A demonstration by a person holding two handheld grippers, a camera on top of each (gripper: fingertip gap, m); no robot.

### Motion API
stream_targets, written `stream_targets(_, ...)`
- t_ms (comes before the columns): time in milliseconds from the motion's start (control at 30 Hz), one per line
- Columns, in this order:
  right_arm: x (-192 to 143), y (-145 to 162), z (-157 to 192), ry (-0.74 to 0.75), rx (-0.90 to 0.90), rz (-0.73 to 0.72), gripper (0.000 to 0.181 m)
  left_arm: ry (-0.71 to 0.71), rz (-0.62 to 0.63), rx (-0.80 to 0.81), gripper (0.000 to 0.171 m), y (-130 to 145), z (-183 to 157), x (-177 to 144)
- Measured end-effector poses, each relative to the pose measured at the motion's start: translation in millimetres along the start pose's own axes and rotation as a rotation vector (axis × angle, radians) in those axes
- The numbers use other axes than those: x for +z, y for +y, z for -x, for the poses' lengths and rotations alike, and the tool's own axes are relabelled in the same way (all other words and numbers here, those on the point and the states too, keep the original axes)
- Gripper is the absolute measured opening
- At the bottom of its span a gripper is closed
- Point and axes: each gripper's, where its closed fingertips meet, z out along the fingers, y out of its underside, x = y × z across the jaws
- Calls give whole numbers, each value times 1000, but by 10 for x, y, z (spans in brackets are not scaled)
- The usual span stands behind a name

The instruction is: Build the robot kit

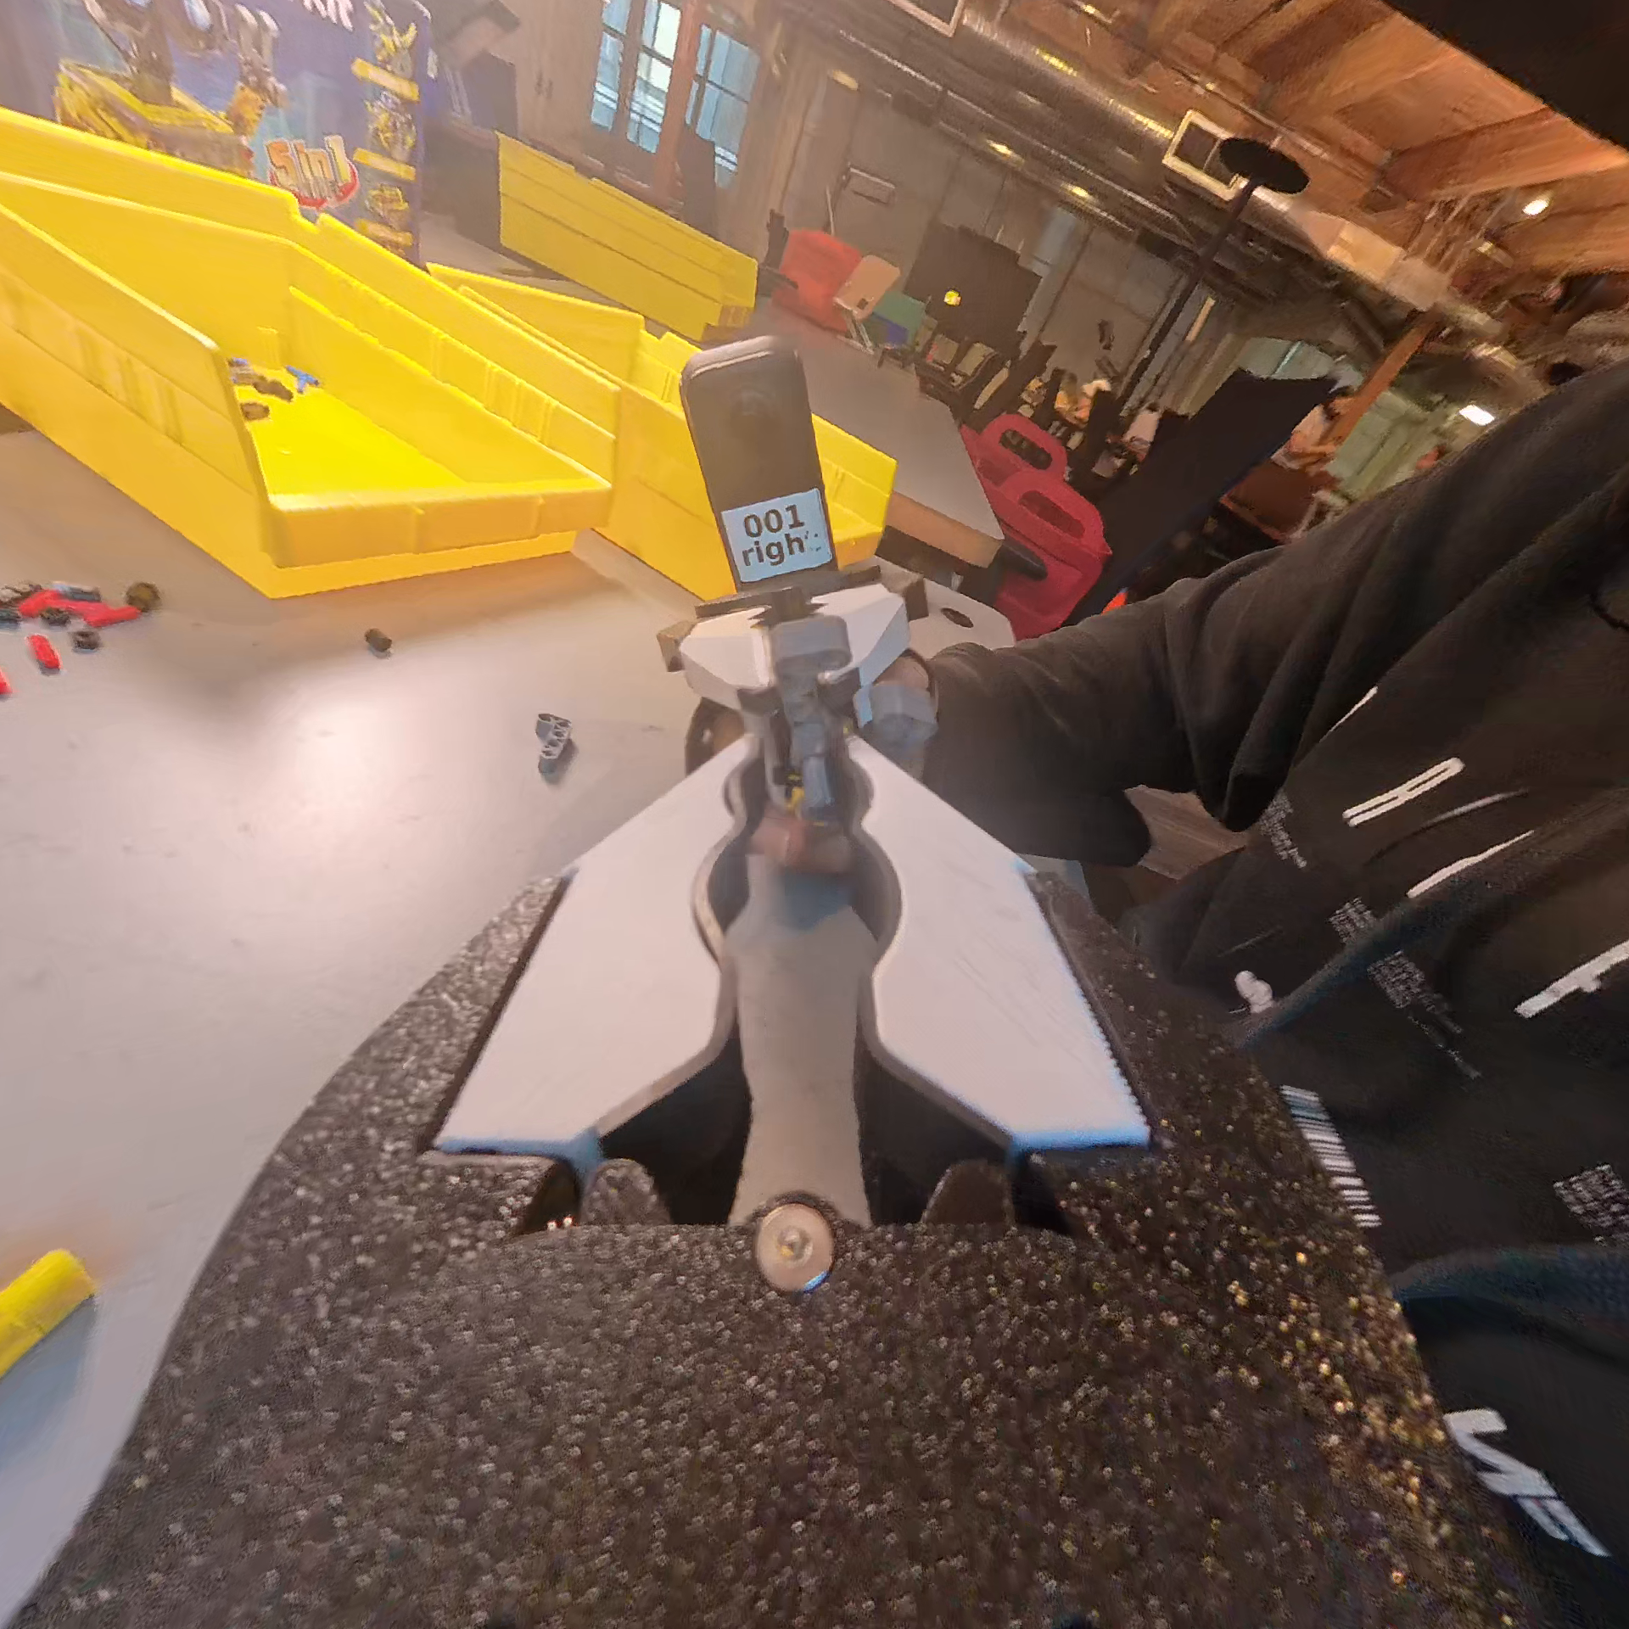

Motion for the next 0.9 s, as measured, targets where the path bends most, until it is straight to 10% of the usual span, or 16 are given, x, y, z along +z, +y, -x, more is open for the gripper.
stream_targets(900,-20,2,-91,146,-190,74,8,-13,42,26,4,145,137,-27)
